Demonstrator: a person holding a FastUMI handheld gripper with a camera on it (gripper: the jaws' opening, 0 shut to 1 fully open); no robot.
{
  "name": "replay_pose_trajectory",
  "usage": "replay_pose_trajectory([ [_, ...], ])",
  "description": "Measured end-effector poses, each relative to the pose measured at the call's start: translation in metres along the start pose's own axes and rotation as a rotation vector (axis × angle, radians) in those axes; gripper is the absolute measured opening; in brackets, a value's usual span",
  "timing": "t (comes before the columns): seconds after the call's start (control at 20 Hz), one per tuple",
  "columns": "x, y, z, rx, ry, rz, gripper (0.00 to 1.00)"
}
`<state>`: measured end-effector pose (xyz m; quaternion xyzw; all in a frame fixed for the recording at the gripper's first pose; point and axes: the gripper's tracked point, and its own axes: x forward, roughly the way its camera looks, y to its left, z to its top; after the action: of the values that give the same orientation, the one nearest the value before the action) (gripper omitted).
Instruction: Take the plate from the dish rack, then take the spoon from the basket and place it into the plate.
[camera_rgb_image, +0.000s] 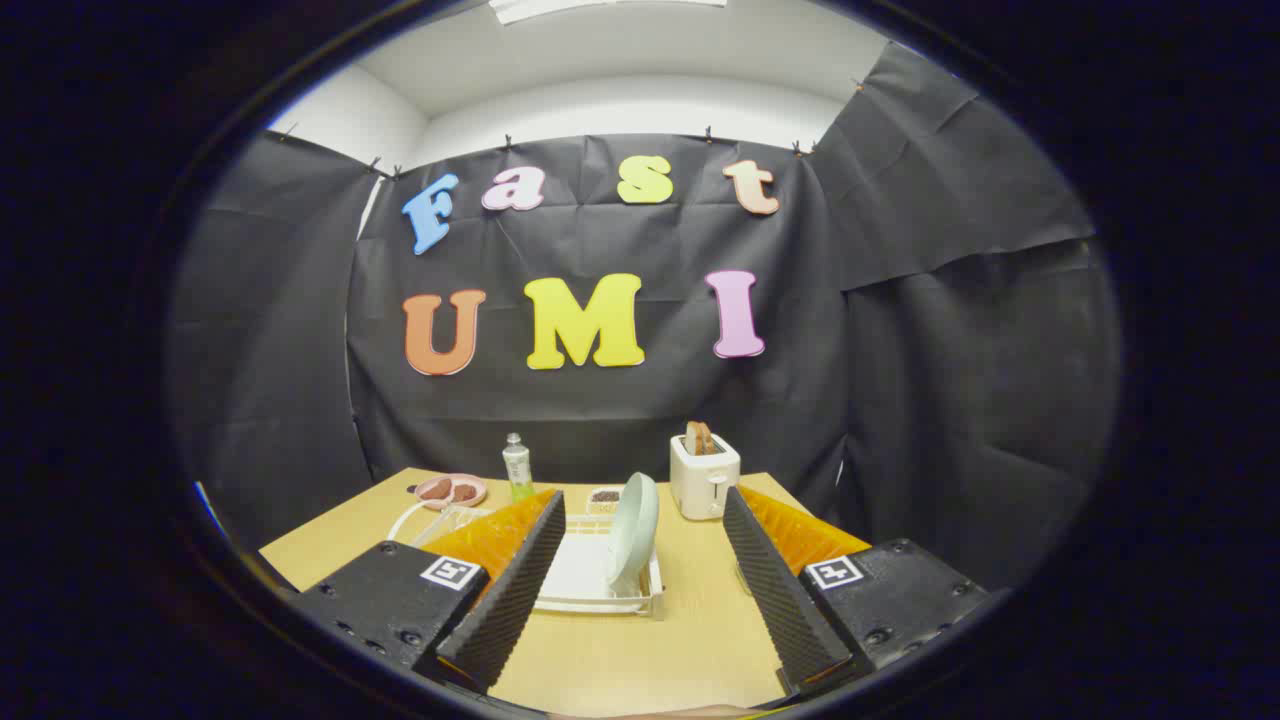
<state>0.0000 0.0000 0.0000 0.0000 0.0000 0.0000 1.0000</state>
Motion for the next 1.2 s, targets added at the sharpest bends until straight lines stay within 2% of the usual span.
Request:
replay_pose_trajectory([
  [0.85,0.015,-0.006,-0.015,-0.026,0.025,-0.017,1.00],
  [1.0,0.031,-0.006,-0.010,-0.047,0.033,-0.028,1.00],
  [1.2,0.075,-0.006,-0.001,-0.113,0.090,-0.057,1.00],
])
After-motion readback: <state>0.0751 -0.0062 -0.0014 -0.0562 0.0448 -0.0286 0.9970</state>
